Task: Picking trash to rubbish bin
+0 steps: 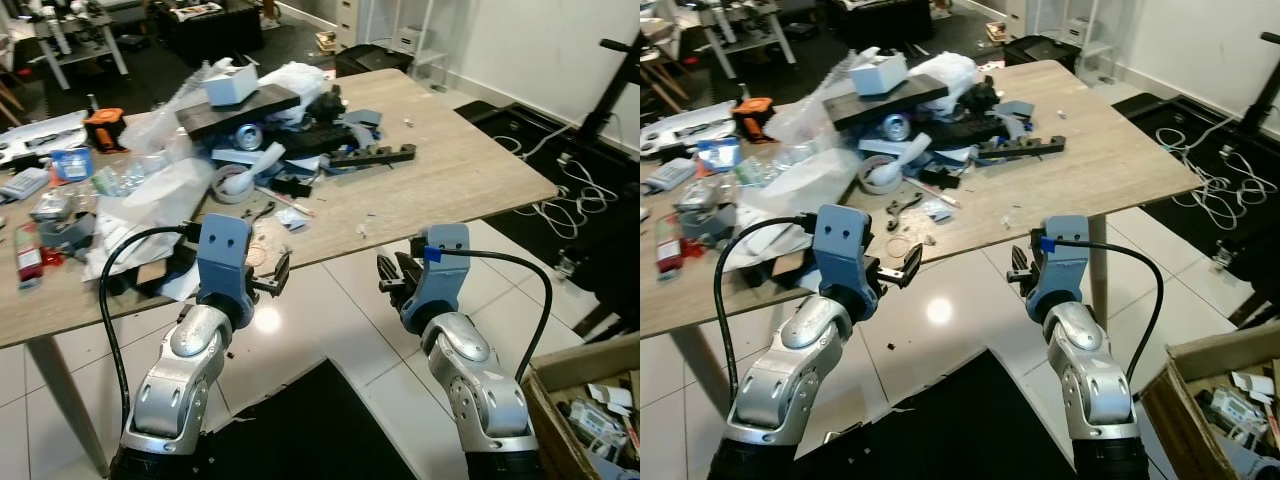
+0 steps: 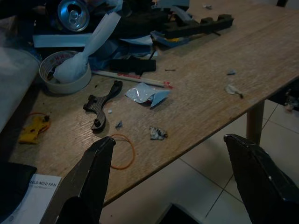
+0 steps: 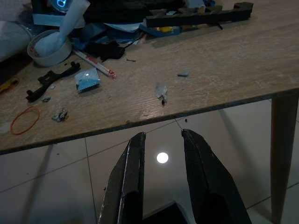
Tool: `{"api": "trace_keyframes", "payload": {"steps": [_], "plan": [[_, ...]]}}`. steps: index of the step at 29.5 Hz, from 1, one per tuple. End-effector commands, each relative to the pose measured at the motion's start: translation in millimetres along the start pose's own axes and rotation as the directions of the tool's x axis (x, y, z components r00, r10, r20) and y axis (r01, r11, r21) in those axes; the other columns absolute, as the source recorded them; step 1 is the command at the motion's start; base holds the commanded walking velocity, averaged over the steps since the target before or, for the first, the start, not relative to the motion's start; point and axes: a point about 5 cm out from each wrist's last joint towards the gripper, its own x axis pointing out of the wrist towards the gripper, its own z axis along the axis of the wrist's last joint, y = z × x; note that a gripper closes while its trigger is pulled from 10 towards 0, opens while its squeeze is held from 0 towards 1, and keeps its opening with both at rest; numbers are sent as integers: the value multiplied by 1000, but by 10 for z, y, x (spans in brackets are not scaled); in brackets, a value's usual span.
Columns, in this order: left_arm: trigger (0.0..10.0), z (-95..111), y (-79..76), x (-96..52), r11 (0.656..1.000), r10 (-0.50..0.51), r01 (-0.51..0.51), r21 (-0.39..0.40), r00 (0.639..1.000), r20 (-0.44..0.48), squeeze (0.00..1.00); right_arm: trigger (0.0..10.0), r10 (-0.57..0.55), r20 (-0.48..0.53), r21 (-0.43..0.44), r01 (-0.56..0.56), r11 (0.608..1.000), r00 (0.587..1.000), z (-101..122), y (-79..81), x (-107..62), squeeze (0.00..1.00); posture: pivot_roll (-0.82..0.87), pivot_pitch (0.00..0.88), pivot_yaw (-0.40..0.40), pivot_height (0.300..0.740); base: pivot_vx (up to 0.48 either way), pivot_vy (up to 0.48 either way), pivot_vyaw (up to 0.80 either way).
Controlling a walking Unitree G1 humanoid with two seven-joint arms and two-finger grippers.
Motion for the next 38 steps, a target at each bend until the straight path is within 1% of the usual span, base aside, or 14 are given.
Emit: {"api": "trace_keyframes", "payload": {"steps": [1,4,8,10,13,15,18,23,30,34,38], "plan": [[10000,-27,67,-37,999,23,-23,22,1000,-15,0,10000,8,7,11,-8,1000,1000,1,35,-6,0,25,108,85,740,0,0,0],[10000,-27,70,-34,999,26,-26,24,1000,-13,0,10000,8,7,11,-8,1000,1000,2,34,-5,0,25,108,85,740,0,0,0],[10000,-36,85,-35,998,59,-59,19,998,-12,0,10000,15,-3,5,-15,1000,1000,-12,37,-11,0,22,109,84,740,0,0,0],[10000,-43,106,-45,997,76,-76,24,997,-13,0,10000,36,-12,-30,-36,999,999,-23,63,-14,0,24,110,81,740,0,0,0],[10000,-56,126,-53,996,86,-86,25,996,-19,0,10000,56,-17,-47,-57,997,998,-34,92,-16,0,24,110,81,740,0,0,0],[10000,-62,140,-57,995,95,-94,25,995,-21,0,10000,61,-19,-43,-62,997,998,-37,102,-15,0,24,110,81,740,0,0,0],[10000,-67,167,-62,993,116,-116,26,993,-24,0,10000,68,-26,-41,-69,997,997,-46,115,-11,0,24,110,81,740,0,0,713],[10000,-72,151,-57,993,115,-114,27,993,-26,0,10000,70,-29,-42,-71,997,997,-50,111,-7,0,22,107,74,740,0,0,800],[10000,-44,69,-41,997,74,-74,11,997,-19,0,10000,51,-46,-36,-53,998,998,-96,65,-22,0,22,107,74,740,0,0,800],[10000,-42,51,-30,997,76,-75,25,997,-15,0,10000,42,-51,-39,-44,998,998,-105,28,-22,0,13,107,68,740,0,0,478],[10000,-42,49,-22,996,84,-84,31,996,-12,0,10000,14,-36,-7,-14,1000,999,-93,-24,-24,0,13,107,68,740,0,0,0]]}}
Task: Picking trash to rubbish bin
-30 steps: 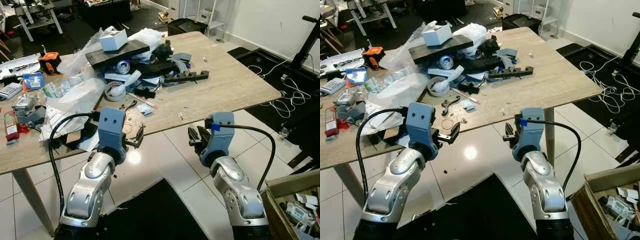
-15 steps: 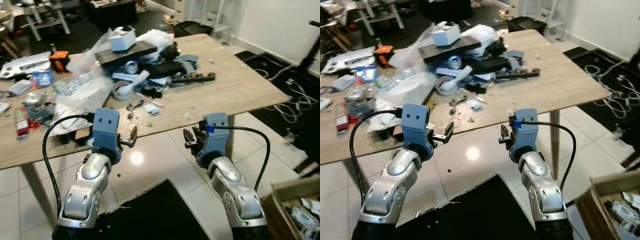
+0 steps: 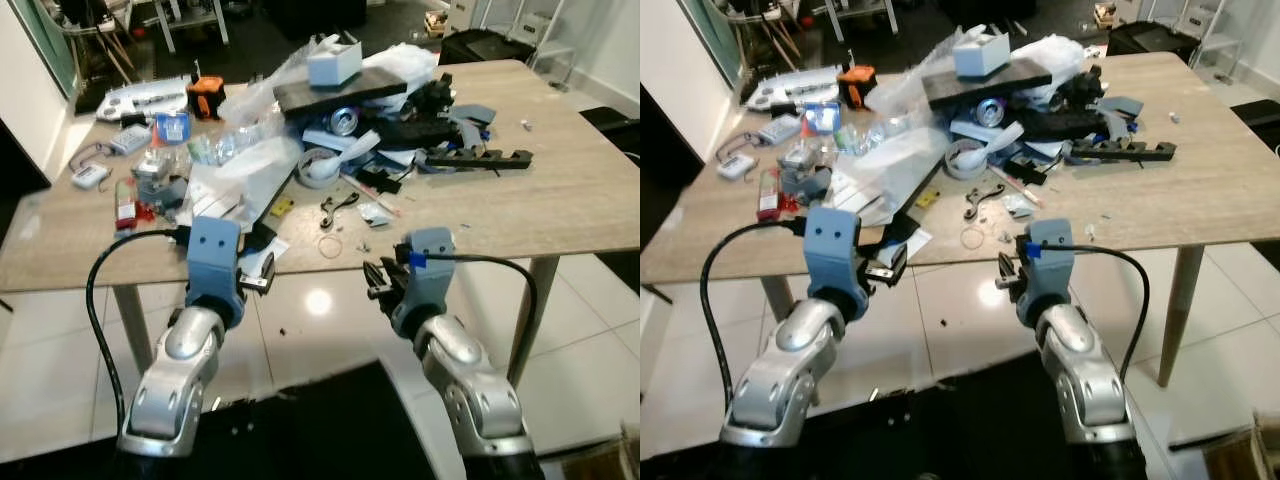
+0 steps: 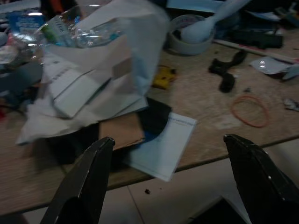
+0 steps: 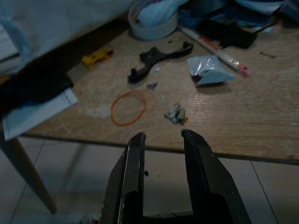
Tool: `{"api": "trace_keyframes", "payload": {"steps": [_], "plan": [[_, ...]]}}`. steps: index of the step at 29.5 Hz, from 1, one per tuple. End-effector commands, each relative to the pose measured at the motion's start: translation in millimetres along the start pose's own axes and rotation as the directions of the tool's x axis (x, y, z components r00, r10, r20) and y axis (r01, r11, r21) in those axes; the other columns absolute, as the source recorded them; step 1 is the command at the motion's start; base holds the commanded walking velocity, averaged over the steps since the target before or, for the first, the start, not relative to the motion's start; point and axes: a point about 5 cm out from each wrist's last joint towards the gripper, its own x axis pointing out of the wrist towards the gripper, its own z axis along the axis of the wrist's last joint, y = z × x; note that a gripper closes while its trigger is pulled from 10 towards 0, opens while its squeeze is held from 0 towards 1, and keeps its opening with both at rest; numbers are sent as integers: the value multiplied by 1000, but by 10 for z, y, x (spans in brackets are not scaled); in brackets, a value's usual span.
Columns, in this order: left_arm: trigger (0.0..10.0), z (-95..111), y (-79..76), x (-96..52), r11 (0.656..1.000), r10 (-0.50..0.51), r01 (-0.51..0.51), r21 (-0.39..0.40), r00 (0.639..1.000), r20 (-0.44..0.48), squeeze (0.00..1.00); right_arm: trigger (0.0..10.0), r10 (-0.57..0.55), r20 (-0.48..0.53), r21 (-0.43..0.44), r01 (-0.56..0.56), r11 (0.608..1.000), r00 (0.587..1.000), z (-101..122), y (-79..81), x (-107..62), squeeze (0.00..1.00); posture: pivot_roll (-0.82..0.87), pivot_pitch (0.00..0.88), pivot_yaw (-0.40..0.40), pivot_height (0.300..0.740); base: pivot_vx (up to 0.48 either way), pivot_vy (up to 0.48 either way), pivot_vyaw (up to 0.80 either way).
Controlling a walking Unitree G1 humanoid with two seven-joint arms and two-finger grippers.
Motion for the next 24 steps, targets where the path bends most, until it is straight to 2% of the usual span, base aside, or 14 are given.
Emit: {"api": "trace_keyframes", "payload": {"steps": [1,10,15,24], "plan": [[10000,-20,12,-9,1000,12,-12,11,1000,-7,0,10000,-17,-12,27,17,999,1000,-46,-28,-14,0,13,107,68,740,0,0,0],[10000,-12,-6,7,1000,5,-5,-6,1000,-7,0,10000,-35,-14,20,35,999,999,-39,-99,-11,0,6,105,57,740,0,0,0],[10000,40,-58,21,998,-25,27,-65,999,32,0,10000,-38,-1,16,38,999,999,-4,-103,-4,0,0,102,57,740,0,0,0],[10000,86,-45,46,996,-18,24,-89,998,60,0,10000,-40,31,8,39,999,999,77,-110,12,0,-9,91,56,740,346,0,0]]}}
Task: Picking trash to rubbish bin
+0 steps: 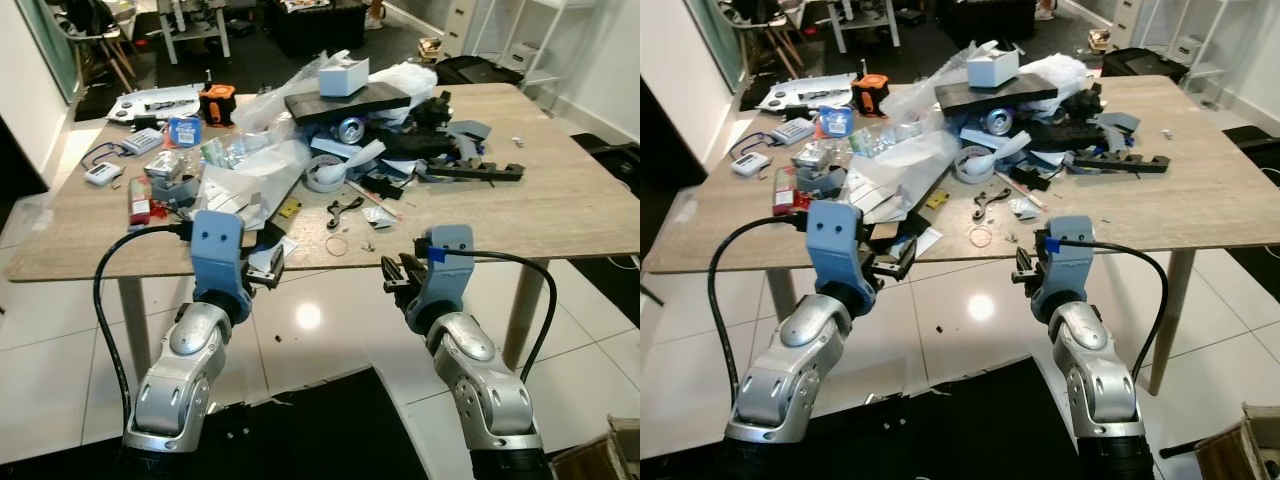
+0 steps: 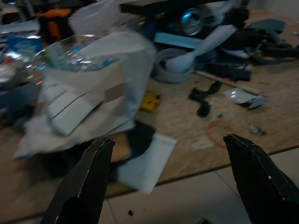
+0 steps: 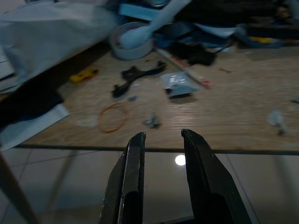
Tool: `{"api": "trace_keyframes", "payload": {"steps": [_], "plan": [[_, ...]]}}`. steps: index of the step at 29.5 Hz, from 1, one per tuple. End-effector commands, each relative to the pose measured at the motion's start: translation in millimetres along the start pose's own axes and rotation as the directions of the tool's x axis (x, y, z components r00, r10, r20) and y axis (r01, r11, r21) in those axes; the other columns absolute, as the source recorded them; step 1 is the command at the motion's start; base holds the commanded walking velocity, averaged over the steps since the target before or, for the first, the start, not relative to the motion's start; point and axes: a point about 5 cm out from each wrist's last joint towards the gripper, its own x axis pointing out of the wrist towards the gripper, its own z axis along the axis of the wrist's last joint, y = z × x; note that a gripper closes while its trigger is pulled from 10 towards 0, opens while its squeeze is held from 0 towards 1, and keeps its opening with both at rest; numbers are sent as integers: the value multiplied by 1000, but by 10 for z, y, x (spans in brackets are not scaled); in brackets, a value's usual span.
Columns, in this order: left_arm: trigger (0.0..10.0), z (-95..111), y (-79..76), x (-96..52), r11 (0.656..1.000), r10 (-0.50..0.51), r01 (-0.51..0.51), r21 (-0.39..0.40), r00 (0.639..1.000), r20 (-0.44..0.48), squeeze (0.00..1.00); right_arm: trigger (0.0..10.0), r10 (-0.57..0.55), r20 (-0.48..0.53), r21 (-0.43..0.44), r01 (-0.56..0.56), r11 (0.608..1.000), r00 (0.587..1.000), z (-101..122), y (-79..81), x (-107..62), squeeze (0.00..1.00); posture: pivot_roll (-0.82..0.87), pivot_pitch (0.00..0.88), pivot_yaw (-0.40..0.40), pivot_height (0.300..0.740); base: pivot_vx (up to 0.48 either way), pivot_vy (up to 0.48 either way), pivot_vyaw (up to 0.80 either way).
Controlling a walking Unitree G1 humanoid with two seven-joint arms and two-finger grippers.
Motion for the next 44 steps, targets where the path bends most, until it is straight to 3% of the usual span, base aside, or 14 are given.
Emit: {"api": "trace_keyframes", "payload": {"steps": [1,23,29,33,36,39,40,44], "plan": [[10000,-13,-12,12,1000,-2,2,-14,1000,0,0,10000,0,8,1,0,1000,1000,6,2,4,0,-9,91,56,740,386,0,0],[10000,1,1,20,1000,2,-2,-30,1000,6,0,10000,4,24,-4,-4,1000,1000,50,-2,31,0,-5,87,56,740,381,0,0],[10000,-1,5,19,1000,5,-5,-30,1000,5,0,10000,23,41,-18,-22,1000,999,135,-2,62,0,-4,90,56,740,352,0,0],[10000,7,23,24,1000,23,-23,-17,1000,16,0,10000,102,14,-68,-101,993,995,294,-28,144,0,-2,97,53,740,216,0,0],[10000,27,26,22,1000,21,-21,-6,1000,20,0,10000,136,-73,-199,-148,969,988,430,-200,201,0,2,103,50,740,0,0,0],[10000,34,25,18,1000,15,-15,0,1000,19,0,10000,124,-90,-230,-141,963,988,508,-304,220,0,5,107,51,740,0,0,0],[10000,46,12,14,1000,-16,16,8,1000,15,0,10000,101,-120,-257,-129,958,988,636,-468,238,0,2,117,55,740,0,0,0],[10000,68,-32,19,996,-81,81,40,997,8,0,10000,120,-202,-252,-170,953,972,743,-622,211,0,1,126,56,740,0,0,0]]}}
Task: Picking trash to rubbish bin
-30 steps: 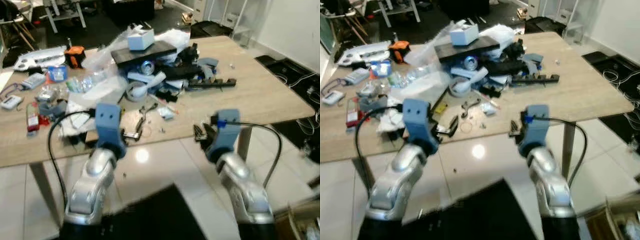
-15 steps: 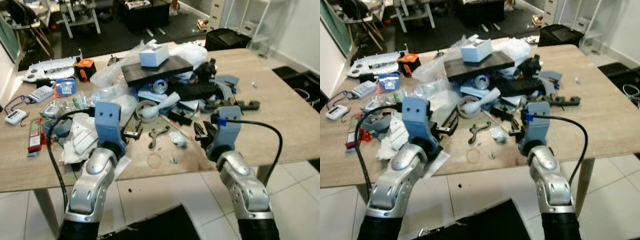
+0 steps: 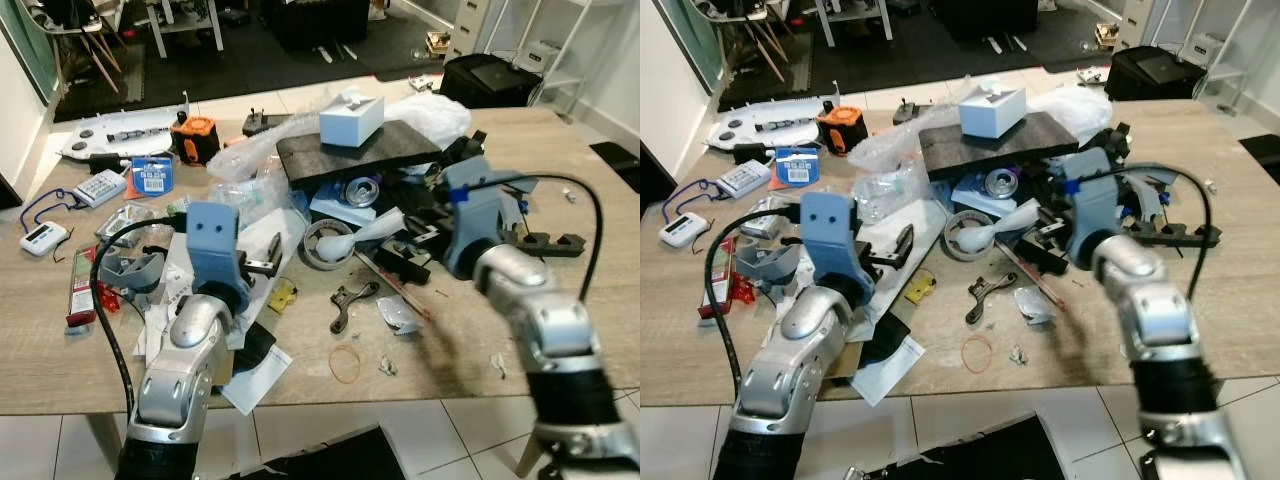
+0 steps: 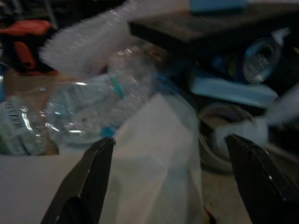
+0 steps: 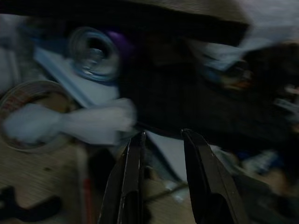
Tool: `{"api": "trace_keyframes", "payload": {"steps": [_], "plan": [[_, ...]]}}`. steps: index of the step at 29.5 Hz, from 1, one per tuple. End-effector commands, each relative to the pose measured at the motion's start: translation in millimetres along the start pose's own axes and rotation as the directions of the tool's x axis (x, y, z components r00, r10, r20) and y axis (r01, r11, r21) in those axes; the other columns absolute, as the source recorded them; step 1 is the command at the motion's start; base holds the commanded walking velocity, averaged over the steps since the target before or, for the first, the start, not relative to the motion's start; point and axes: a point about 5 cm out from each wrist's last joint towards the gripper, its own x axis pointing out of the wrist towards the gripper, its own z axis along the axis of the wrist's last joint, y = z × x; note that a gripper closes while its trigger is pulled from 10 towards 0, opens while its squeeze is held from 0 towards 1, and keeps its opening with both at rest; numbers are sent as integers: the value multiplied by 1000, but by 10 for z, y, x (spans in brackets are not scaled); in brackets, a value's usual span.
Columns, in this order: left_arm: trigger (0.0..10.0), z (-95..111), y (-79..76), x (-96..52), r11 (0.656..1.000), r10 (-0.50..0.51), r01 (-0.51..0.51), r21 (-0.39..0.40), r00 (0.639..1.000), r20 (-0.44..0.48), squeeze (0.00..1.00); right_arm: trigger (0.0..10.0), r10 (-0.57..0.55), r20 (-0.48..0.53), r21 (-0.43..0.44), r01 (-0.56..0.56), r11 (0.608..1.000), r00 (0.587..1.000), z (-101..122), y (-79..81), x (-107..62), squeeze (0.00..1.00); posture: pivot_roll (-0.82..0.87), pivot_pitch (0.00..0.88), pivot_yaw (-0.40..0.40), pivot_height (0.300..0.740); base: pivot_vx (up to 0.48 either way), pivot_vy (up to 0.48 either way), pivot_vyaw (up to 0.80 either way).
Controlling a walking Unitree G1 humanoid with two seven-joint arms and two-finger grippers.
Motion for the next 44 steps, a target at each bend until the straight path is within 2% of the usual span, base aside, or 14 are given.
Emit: {"api": "trace_keyframes", "payload": {"steps": [1,2,6,8,9,10,11,12,13,21,29,33,40,44], "plan": [[10000,22,-5,-13,999,-32,32,23,999,-5,0,10000,56,-48,29,-54,998,997,-41,7,-1,0,1,126,56,740,0,0,0],[10000,48,-49,7,994,-92,93,52,996,-15,0,10000,136,-125,40,-132,990,983,-51,-82,-66,0,-7,142,55,740,0,0,0],[10000,60,-74,21,989,-123,125,75,992,-25,0,10000,220,-185,27,-219,975,958,-56,-125,-129,0,-10,147,57,740,0,0,0],[10000,54,-79,36,989,-123,125,74,992,-34,0,10000,312,-247,-16,-326,945,917,-68,-124,-199,0,-16,159,61,740,0,0,0],[10000,41,-74,46,991,-116,118,60,992,-42,0,10000,379,-275,-23,-400,916,884,-79,-102,-246,176,-16,159,61,740,0,0,0],[10000,29,-67,55,992,-110,112,53,993,-51,0,10000,435,-292,-12,-458,889,852,-83,-78,-283,239,-20,167,62,740,0,0,0],[10000,28,-67,65,992,-112,115,58,992,-54,0,10000,497,-310,4,-522,853,810,-77,-56,-330,514,-23,171,62,740,0,0,0],[10000,28,-67,65,992,-112,115,58,992,-54,0,10000,497,-310,4,-522,853,810,-77,-56,-330,514,-23,171,62,740,0,0,0],[10000,35,-84,71,989,-128,132,67,990,-54,0,10000,506,-335,4,-535,845,795,-83,-67,-341,1000,-24,178,61,740,0,0,0],[10000,72,-136,161,989,-130,133,60,990,-52,0,10000,499,-404,-7,-548,836,766,-112,-81,-277,1000,-21,210,63,740,0,0,0],[10000,45,-113,233,995,-69,77,60,990,-121,0,10000,499,-467,-55,-587,808,730,-114,-114,-238,1000,-21,236,53,740,0,-229,0],[10000,61,-161,226,987,-111,123,100,987,-119,0,10000,497,-475,-70,-594,801,726,-54,-163,-227,1000,-23,236,53,740,0,0,0],[10000,127,-237,214,981,-166,174,84,981,-98,0,10000,517,-478,-60,-614,787,710,5,-203,-211,1000,-23,236,53,740,0,0,0],[10000,214,-377,159,938,-332,336,90,942,-59,0,10000,572,-468,-21,-655,755,674,41,-141,-183,1000,-15,223,48,740,0,0,0]]}}
